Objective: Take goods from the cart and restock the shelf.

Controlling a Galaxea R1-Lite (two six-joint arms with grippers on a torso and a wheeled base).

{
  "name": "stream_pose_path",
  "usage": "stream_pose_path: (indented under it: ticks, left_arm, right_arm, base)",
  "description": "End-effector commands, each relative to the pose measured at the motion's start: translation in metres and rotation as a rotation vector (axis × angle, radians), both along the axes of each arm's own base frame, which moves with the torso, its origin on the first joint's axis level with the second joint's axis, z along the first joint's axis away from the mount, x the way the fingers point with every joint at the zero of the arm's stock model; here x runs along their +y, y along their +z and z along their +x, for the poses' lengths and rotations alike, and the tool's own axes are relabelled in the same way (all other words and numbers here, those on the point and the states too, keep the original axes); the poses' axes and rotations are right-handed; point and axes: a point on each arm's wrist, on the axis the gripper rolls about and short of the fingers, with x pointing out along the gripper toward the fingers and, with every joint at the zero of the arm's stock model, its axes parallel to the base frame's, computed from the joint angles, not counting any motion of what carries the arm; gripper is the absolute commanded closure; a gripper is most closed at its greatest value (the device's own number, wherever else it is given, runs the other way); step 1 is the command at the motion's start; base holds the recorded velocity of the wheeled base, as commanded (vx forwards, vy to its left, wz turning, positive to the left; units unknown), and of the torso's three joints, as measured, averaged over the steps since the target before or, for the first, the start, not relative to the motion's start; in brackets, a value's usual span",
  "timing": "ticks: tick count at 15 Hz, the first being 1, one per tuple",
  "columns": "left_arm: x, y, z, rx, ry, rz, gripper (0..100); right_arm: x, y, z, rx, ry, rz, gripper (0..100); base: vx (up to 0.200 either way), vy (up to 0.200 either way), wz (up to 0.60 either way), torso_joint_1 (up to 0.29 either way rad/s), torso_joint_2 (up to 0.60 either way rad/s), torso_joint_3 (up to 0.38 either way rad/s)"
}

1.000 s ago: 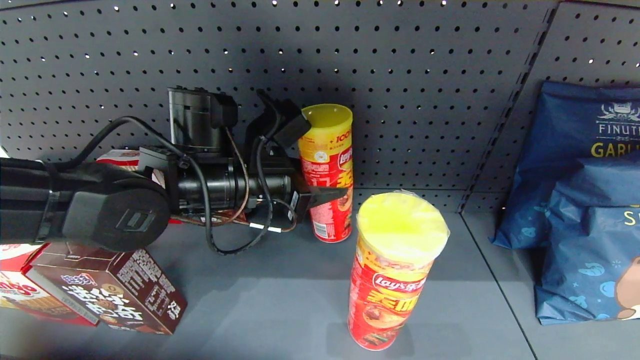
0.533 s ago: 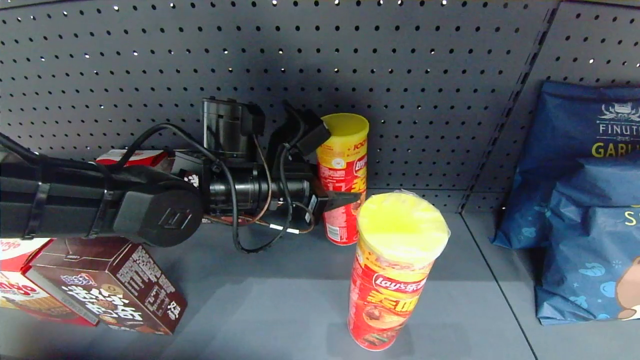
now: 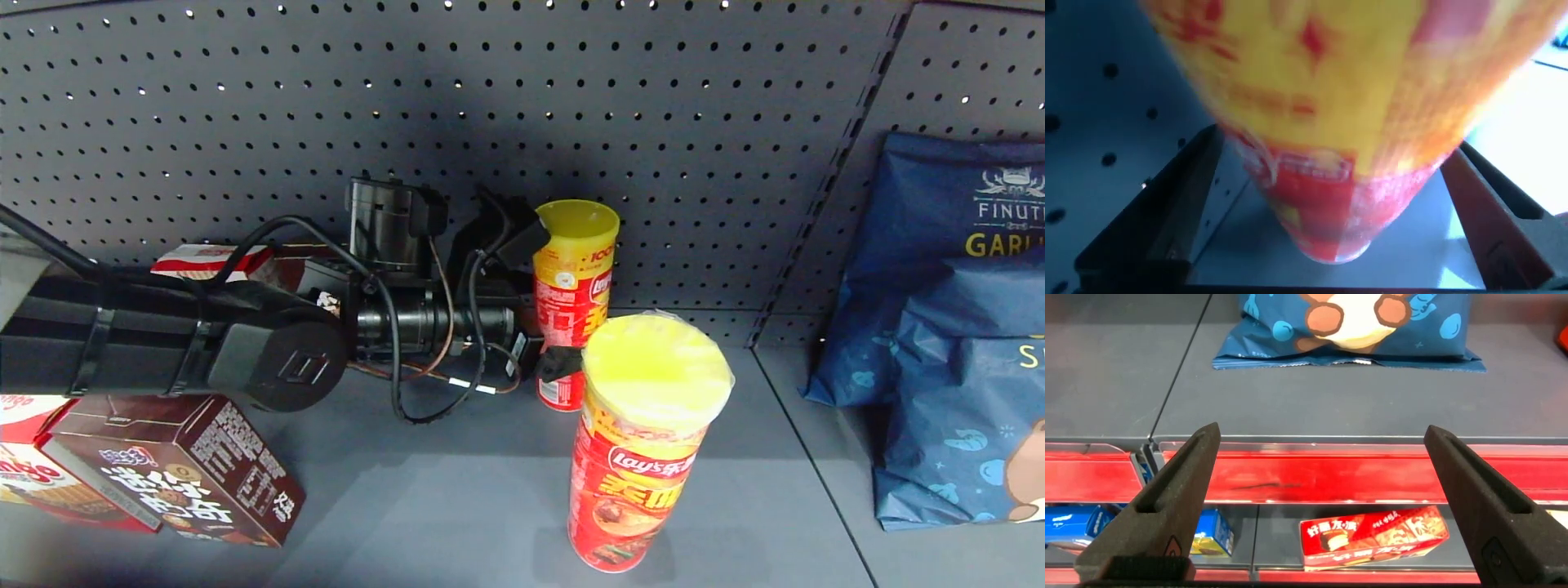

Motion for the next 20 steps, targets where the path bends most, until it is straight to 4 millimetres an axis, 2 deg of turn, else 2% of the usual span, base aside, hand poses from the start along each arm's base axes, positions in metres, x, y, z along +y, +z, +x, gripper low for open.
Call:
stream_pose_path:
  ticks: [1,6,12,20]
  left_arm:
    - [0.011,0.007,-0.012,-0.008,0.013,-0.002,0]
    - [0.034,0.017,-0.030,-0.035,0.124,0.012,0]
    - [0.034,0.016,-0.029,-0.061,0.289,0.061,0]
    - [0.039,0.009,-0.038,-0.051,0.372,0.100,0]
  right_arm:
    - [0.000,0.000,0.000,0.001,0.000,0.000,0]
    - [0.000,0.000,0.000,0.001,0.000,0.000,0]
    - [0.000,0.000,0.000,0.001,0.000,0.000,0]
    - [0.000,0.000,0.000,0.001,0.000,0.000,0]
  base:
    - [0.000,0.000,0.00,0.000,0.00,0.000]
    - [0.000,0.000,0.00,0.000,0.00,0.000]
    - [0.000,0.000,0.00,0.000,0.00,0.000]
    - [0.000,0.000,0.00,0.000,0.00,0.000]
